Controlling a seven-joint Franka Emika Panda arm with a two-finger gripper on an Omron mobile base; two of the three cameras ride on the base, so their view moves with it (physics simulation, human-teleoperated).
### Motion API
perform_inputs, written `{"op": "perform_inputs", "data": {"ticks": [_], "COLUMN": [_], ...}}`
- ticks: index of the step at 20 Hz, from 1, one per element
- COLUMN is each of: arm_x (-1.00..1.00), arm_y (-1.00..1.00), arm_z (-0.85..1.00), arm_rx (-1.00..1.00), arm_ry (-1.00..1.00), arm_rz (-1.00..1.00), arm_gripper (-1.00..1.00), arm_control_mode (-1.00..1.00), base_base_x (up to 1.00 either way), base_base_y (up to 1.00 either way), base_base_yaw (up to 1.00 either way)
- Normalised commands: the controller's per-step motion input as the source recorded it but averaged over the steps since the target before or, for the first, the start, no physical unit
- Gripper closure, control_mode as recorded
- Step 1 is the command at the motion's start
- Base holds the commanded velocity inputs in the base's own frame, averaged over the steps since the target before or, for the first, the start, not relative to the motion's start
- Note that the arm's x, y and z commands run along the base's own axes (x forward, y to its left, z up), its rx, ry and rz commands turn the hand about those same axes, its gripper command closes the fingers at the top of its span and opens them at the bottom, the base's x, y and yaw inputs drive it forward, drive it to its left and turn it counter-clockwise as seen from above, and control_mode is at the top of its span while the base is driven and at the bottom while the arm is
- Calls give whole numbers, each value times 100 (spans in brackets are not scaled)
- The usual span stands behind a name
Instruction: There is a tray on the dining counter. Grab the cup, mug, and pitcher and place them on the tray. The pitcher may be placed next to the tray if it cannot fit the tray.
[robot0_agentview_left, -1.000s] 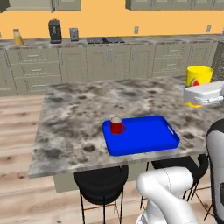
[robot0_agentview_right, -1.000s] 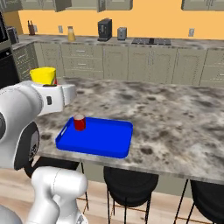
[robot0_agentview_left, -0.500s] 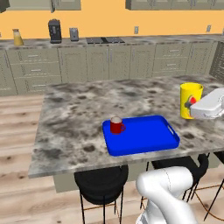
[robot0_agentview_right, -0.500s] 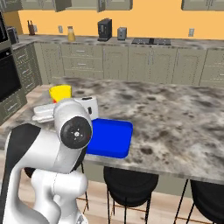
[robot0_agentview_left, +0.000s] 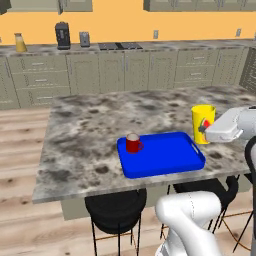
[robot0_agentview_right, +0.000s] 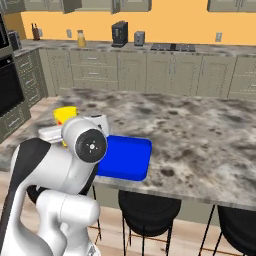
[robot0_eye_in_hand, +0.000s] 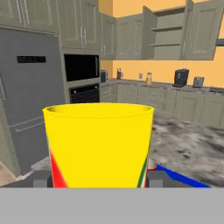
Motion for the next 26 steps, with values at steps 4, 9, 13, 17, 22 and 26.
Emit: {"op": "perform_inputs", "data": {"ticks": [4, 9, 13, 17, 22, 26], "arm_x": [0, 0, 10, 19, 35, 34], "arm_y": [10, 0, 15, 44, 38, 13], "arm_z": [-59, -56, -41, -20, -32, -47], "arm_rx": [8, 13, 10, 3, 0, 4], "arm_ry": [-1, -6, -8, -3, -2, 0], "arm_rz": [5, 9, 11, 9, 11, 17], "arm_gripper": [100, 100, 100, 100, 100, 100], "arm_control_mode": [-100, -100, -100, -100, -100, -100], "base_base_x": [0, 0, 0, 0, 0, 0], "base_base_y": [0, 0, 0, 0, 0, 0], "base_base_yaw": [0, 0, 0, 0, 0, 0]}}
